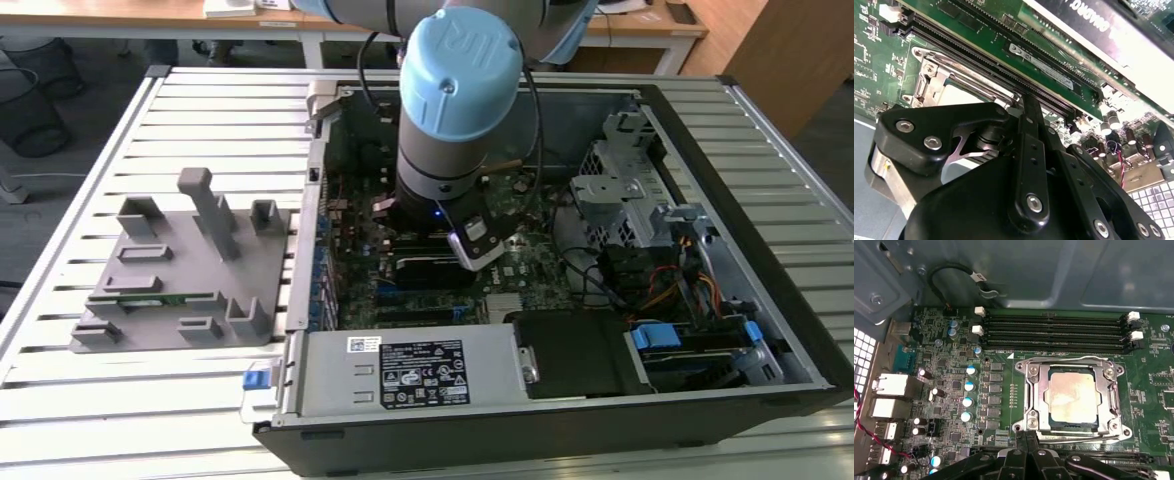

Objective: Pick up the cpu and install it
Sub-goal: 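Install the second cpu locking lever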

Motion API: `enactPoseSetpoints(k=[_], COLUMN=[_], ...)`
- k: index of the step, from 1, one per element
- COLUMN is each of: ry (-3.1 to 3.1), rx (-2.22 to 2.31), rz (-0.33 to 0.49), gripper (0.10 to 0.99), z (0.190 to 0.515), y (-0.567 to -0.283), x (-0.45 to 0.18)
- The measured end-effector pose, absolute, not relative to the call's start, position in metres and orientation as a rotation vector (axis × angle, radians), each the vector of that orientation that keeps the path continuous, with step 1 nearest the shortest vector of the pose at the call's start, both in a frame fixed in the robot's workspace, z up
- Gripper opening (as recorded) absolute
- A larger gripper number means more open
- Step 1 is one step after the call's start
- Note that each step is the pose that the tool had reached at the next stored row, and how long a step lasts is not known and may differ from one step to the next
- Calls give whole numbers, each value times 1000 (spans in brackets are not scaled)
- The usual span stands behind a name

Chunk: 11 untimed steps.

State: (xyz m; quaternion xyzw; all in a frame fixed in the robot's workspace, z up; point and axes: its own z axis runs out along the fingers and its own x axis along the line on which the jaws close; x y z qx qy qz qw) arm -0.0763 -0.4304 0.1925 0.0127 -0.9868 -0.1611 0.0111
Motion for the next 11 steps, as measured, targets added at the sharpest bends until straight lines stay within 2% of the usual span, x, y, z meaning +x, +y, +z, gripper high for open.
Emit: enactPoseSetpoints(k=[11], ry=[-3075], rx=[40], rz=[-523], gripper=[106], z=[190], y=[-429], x=[-78])
